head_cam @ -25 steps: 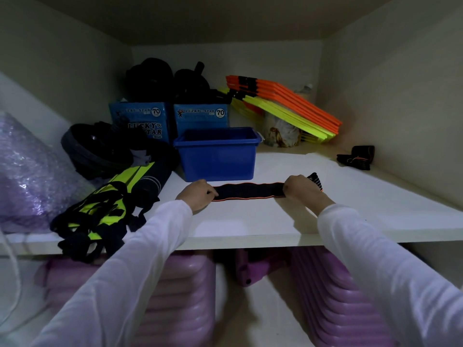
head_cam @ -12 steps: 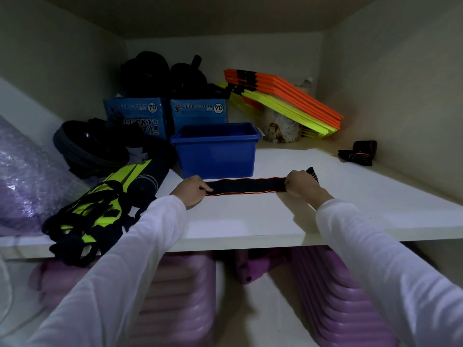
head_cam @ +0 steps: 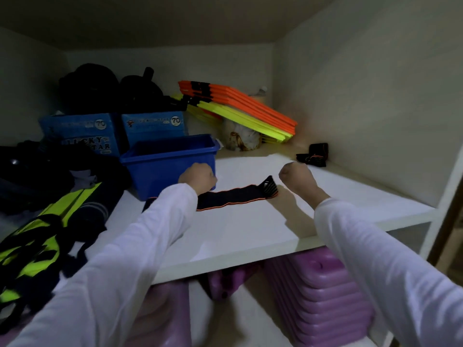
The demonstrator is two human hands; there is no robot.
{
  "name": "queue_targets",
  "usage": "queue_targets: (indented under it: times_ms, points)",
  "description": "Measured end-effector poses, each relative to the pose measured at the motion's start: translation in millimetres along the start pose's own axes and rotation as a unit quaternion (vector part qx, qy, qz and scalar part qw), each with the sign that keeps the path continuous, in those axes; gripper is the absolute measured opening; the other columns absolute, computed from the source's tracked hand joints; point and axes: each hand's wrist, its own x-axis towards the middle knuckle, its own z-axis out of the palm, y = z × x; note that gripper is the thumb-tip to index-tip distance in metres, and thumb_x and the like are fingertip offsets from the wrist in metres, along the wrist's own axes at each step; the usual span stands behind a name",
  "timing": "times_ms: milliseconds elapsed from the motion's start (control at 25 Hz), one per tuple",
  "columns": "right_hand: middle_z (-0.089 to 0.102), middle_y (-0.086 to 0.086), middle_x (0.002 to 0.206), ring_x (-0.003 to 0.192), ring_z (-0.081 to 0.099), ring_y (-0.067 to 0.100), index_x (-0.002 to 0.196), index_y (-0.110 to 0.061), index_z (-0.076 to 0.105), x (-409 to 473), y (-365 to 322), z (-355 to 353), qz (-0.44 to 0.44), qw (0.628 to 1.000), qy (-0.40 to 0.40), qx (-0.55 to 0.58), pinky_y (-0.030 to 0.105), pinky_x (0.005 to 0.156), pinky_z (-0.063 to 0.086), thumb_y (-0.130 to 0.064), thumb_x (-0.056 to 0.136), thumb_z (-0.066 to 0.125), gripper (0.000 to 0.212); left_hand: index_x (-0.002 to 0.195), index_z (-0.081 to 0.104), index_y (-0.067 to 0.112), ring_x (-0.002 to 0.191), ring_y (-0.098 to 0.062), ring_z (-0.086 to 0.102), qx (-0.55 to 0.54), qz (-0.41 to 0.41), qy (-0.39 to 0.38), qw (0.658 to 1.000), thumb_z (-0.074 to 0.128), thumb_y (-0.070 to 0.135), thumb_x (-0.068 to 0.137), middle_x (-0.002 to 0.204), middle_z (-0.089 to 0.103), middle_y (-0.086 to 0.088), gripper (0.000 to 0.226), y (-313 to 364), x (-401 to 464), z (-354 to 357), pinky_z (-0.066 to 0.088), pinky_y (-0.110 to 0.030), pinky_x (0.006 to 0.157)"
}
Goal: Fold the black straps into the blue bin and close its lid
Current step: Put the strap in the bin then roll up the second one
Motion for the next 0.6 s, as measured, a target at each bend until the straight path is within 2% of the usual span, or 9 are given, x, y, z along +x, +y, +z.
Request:
queue_targets:
  times_ms: [80, 160, 240, 360, 440, 520, 600]
  points:
    - [0.044, 0.011, 0.06, 0.072, 0.045, 0.024, 0.051, -0.008, 0.035, 5.5, 24.6, -5.8, 0.045, 0.999, -0.003, -0.005, 0.025, 0.045, 0.023, 0.001, 0.083, 0.044, 0.035, 0.079, 0.062, 0.01, 0.083, -0.025, 0.055, -0.035, 0.051, -0.017, 0.998, 0.045, 0.016, 0.09, 0.088, 0.057, -0.012, 0.021, 26.5, 18.3, 7.5, 0.038, -0.029, 0.071]
    - [0.051, 0.009, 0.072, 0.077, 0.046, 0.022, 0.053, -0.015, 0.033, 11.9, 49.2, -9.2, 0.093, 0.995, -0.022, -0.007, 0.022, 0.046, 0.025, -0.004, 0.087, 0.045, 0.038, 0.07, 0.055, 0.013, 0.078, -0.021, 0.051, -0.061, 0.092, -0.042, 0.993, 0.047, 0.016, 0.087, 0.083, 0.054, -0.007, 0.02, 48.9, 40.4, 19.1, 0.036, -0.028, 0.071]
    - [0.055, 0.014, 0.08, 0.077, 0.045, 0.024, 0.054, -0.014, 0.033, 18.6, 69.7, -11.6, 0.123, 0.992, -0.023, -0.018, 0.024, 0.046, 0.027, -0.005, 0.087, 0.045, 0.036, 0.069, 0.054, 0.014, 0.079, -0.02, 0.05, -0.065, 0.106, -0.062, 0.99, 0.049, 0.016, 0.086, 0.084, 0.055, -0.006, 0.018, 67.1, 60.9, 32.9, 0.037, -0.028, 0.072]
    - [0.049, 0.011, 0.07, 0.078, 0.046, 0.026, 0.055, -0.011, 0.034, 26.6, 90.3, -15.6, 0.16, 0.987, -0.003, -0.015, 0.026, 0.055, 0.033, -0.003, 0.085, 0.046, 0.033, 0.079, 0.055, 0.015, 0.085, -0.021, 0.05, -0.054, 0.121, -0.091, 0.987, 0.051, 0.019, 0.088, 0.092, 0.058, -0.006, 0.01, 86.8, 84.4, 54.6, 0.038, -0.027, 0.077]
    - [0.057, 0.019, 0.086, 0.08, 0.045, 0.023, 0.062, -0.006, 0.044, 30.7, 98.9, -16.7, 0.174, 0.985, -0.003, -0.012, 0.027, 0.065, 0.035, -0.006, 0.087, 0.048, 0.025, 0.086, 0.059, 0.012, 0.096, -0.024, 0.056, -0.052, 0.124, -0.102, 0.986, 0.051, 0.02, 0.09, 0.108, 0.065, -0.012, 0.013, 96.5, 96.8, 66.8, 0.043, -0.028, 0.085]
    - [0.063, 0.023, 0.108, 0.084, 0.048, 0.024, 0.085, -0.002, 0.058, 34.5, 104.1, -17.2, 0.167, 0.986, -0.015, -0.02, 0.029, 0.07, 0.037, -0.01, 0.089, 0.05, 0.013, 0.105, 0.065, 0.003, 0.116, -0.029, 0.055, -0.038, 0.122, -0.108, 0.986, 0.05, 0.025, 0.093, 0.126, 0.062, -0.014, 0.029, 105.2, 107.2, 76.1, 0.044, -0.032, 0.097]
    - [0.062, 0.021, 0.12, 0.099, 0.057, 0.031, 0.104, 0.002, 0.062, 40.5, 109.0, -14.9, 0.147, 0.988, -0.028, -0.034, 0.033, 0.081, 0.044, -0.014, 0.091, 0.051, 0.023, 0.12, 0.061, 0.001, 0.122, -0.032, 0.052, -0.014, 0.117, -0.126, 0.985, 0.049, 0.033, 0.093, 0.132, 0.058, -0.015, 0.044, 110.2, 116.3, 85.0, 0.043, -0.034, 0.099]
